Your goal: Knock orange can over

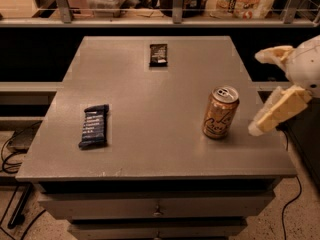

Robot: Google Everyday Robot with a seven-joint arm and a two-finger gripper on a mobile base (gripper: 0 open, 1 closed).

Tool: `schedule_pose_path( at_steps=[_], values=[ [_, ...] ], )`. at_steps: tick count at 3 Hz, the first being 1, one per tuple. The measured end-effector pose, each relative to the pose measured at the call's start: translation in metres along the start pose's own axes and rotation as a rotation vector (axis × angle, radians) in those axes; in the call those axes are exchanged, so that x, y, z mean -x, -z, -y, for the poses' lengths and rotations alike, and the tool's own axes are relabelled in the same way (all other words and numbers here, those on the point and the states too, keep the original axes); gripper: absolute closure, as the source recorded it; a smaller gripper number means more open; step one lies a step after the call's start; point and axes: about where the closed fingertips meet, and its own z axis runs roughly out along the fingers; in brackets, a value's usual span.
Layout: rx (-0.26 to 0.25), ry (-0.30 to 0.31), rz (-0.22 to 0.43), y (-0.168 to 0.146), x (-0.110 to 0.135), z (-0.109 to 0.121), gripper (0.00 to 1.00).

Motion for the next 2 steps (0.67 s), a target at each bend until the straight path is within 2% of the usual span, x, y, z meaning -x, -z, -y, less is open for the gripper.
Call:
schedule_pose_path(
  at_steps=[2],
  values=[
    [0.055,-0.054,0.159,-0.046,0.003,-0.012,0.0]
  ],
)
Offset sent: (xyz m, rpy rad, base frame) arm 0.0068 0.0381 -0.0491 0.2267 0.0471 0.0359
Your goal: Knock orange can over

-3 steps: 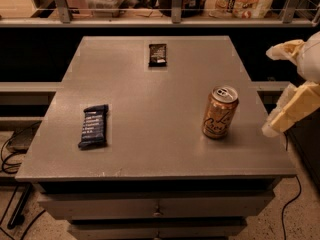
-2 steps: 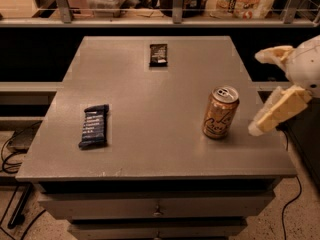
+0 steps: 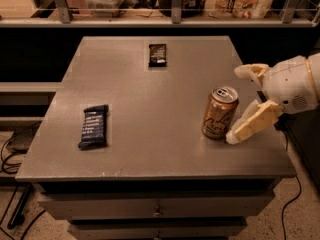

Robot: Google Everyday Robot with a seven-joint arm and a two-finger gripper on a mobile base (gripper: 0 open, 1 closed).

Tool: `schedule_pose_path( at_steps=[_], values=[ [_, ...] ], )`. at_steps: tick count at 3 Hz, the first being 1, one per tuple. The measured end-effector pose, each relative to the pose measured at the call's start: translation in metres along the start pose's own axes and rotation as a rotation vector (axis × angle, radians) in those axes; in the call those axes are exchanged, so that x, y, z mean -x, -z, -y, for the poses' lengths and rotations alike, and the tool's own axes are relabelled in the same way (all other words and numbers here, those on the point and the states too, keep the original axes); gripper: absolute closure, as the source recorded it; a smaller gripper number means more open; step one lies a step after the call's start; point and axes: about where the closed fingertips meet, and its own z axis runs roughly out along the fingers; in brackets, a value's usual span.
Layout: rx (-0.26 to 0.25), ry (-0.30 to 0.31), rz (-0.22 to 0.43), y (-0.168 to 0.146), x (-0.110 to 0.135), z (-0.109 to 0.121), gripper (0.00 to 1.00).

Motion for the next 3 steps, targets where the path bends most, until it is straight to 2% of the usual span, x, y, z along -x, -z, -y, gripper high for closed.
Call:
schedule_pose_path(
  at_steps=[1,2,3],
  values=[
    [0.014,-0.021,0.036,-0.012,-0.002,-0.005,0.0],
    [0.029,-0.023,0.09,-0.024,0.005,-0.01,0.17],
    [0.044,-0.03,0.125,-0.035,0.014,-0.012,0.48]
  ],
)
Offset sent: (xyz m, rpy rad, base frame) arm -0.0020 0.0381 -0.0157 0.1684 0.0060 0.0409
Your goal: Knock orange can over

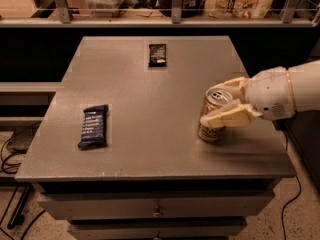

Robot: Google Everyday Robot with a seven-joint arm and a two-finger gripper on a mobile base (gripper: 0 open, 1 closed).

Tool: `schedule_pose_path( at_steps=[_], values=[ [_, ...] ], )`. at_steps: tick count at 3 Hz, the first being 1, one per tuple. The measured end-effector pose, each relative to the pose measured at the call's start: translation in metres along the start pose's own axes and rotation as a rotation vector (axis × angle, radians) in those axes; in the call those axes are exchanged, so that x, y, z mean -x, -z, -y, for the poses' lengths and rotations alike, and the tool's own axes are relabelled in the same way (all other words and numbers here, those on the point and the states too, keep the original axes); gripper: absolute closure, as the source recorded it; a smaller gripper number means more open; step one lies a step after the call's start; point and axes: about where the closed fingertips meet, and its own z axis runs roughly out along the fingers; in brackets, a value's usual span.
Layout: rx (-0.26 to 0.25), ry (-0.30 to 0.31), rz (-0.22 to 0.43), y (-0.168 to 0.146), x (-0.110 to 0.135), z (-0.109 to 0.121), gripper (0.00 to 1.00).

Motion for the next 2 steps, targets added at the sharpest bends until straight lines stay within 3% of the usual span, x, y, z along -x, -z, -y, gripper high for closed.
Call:
schedule_pose_path(
  at_steps=[1,2],
  values=[
    [0.008,0.02,-0.029,-0.008,0.007,0.0,0.72],
    [-0.003,0.093,-0.149,-0.02,0.028,-0.001,0.95]
  ],
)
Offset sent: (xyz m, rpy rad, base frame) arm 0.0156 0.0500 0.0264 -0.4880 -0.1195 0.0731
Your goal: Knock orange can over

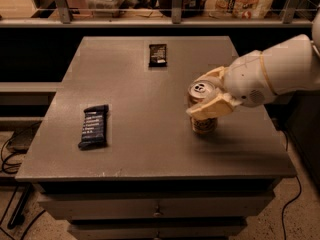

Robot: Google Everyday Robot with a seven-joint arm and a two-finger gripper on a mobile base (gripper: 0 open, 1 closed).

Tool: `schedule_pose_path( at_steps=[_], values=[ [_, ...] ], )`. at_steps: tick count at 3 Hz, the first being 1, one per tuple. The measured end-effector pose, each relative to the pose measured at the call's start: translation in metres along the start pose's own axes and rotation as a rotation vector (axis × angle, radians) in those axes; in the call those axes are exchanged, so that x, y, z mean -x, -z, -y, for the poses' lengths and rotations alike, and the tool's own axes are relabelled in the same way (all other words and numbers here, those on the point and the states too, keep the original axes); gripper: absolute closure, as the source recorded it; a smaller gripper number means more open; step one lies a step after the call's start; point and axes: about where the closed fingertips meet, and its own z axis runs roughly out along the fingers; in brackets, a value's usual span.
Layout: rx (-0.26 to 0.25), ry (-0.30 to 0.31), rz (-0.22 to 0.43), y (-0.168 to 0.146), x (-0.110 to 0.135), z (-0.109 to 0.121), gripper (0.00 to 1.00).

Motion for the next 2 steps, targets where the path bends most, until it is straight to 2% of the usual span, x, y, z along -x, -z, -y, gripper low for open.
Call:
schedule_pose_path(
  at_steps=[1,2],
  values=[
    [0.001,0.093,-0.163,-0.014,0.021,-0.001,1.0],
    [0.015,0.16,-0.321,-0.03,0.026,-0.002,1.0]
  ],
)
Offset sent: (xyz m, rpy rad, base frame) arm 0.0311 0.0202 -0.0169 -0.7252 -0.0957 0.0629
